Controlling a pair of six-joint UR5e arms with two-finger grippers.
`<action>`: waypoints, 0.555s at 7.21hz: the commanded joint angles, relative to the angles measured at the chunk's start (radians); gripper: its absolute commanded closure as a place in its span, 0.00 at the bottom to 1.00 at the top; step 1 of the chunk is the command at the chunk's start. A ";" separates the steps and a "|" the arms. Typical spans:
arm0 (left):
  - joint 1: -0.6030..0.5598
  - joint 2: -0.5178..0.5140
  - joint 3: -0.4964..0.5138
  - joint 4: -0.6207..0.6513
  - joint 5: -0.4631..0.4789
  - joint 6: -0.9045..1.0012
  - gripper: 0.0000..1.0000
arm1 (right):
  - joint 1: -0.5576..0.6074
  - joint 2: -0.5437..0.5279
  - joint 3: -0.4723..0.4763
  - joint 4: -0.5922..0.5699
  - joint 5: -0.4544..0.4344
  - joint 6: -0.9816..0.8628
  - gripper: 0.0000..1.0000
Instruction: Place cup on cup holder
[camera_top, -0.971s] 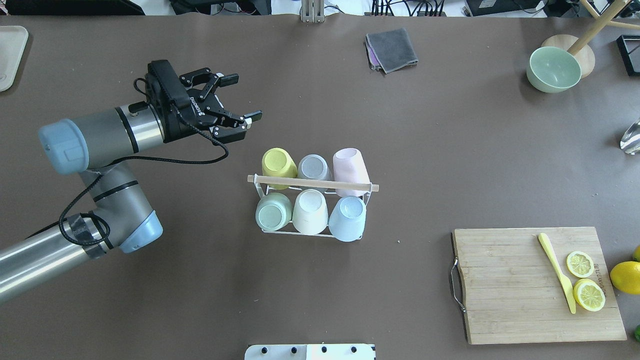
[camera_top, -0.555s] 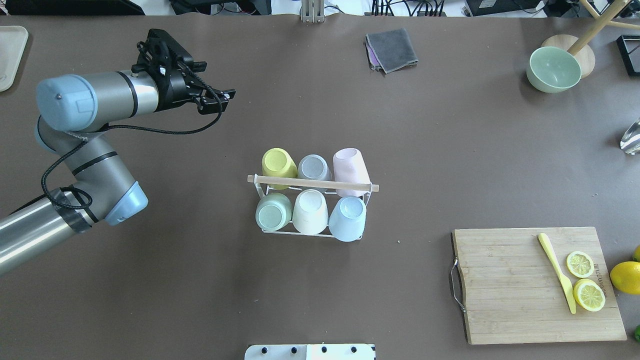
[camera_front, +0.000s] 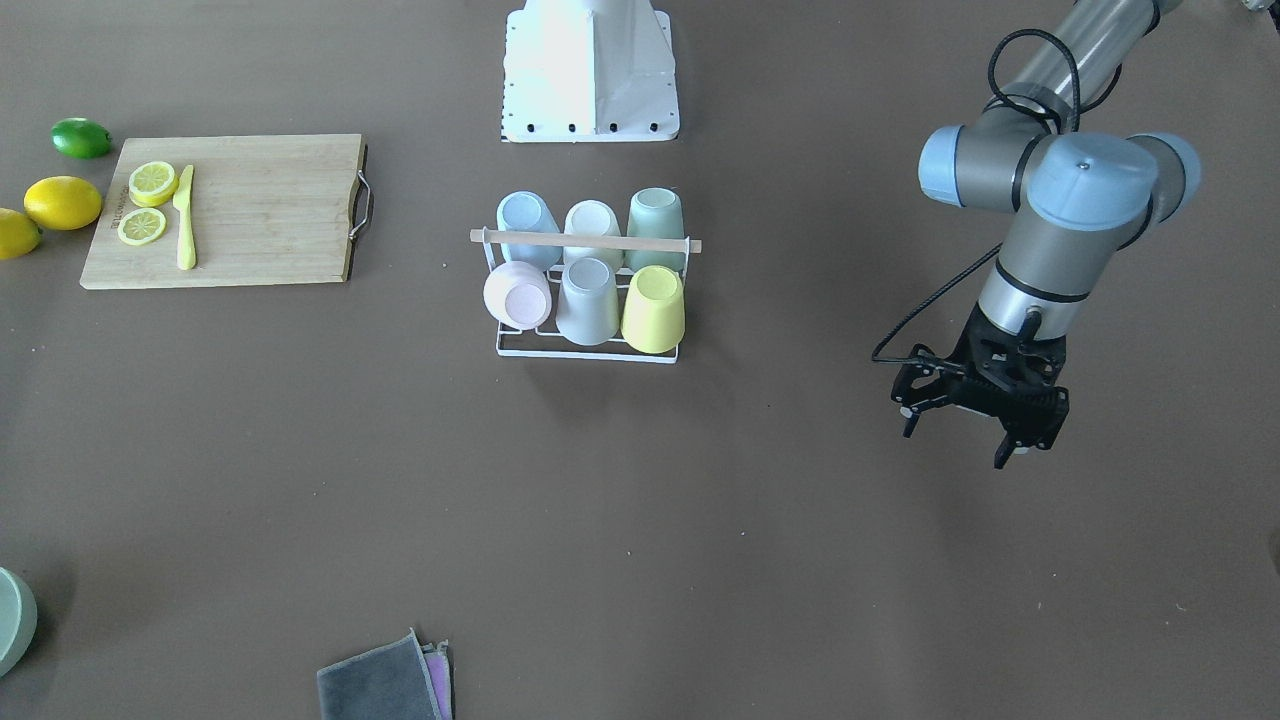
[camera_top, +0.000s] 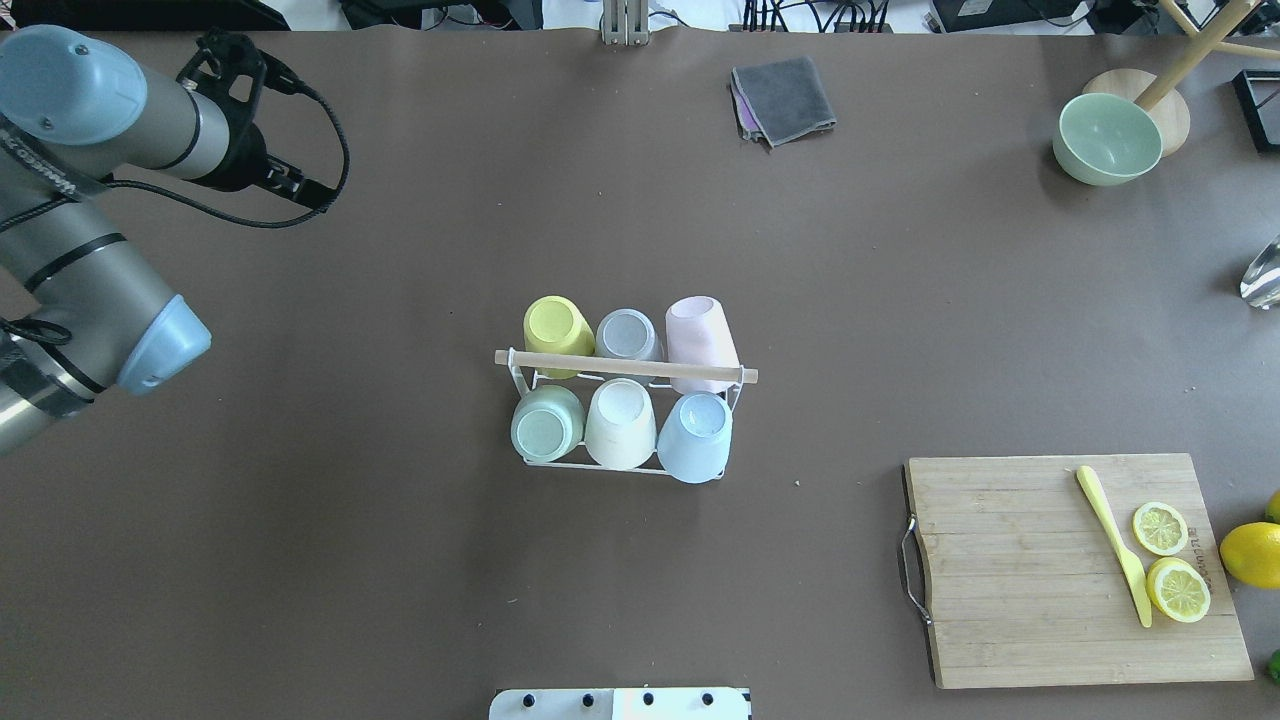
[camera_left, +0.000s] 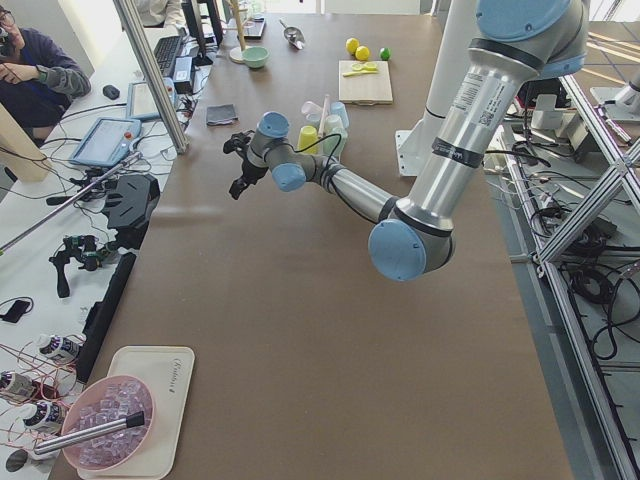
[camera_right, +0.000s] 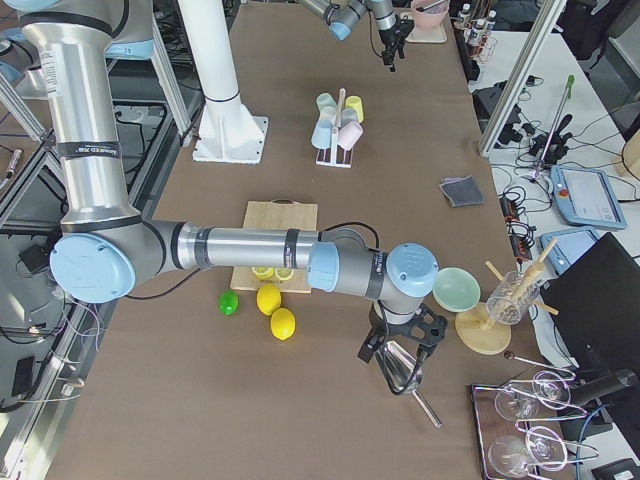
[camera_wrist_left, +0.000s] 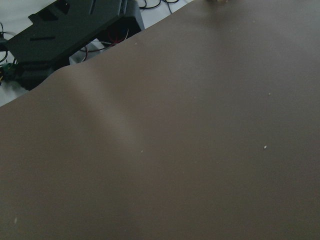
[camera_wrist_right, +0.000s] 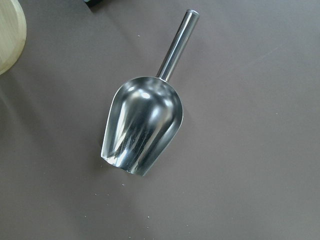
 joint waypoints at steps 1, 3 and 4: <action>-0.147 0.142 -0.013 0.063 -0.144 0.013 0.02 | 0.000 -0.007 0.002 0.000 0.002 0.001 0.00; -0.315 0.245 -0.012 0.160 -0.300 0.130 0.02 | 0.000 -0.008 0.002 0.004 0.002 0.001 0.00; -0.403 0.284 -0.012 0.246 -0.391 0.219 0.02 | 0.000 -0.008 0.002 0.006 0.002 0.001 0.00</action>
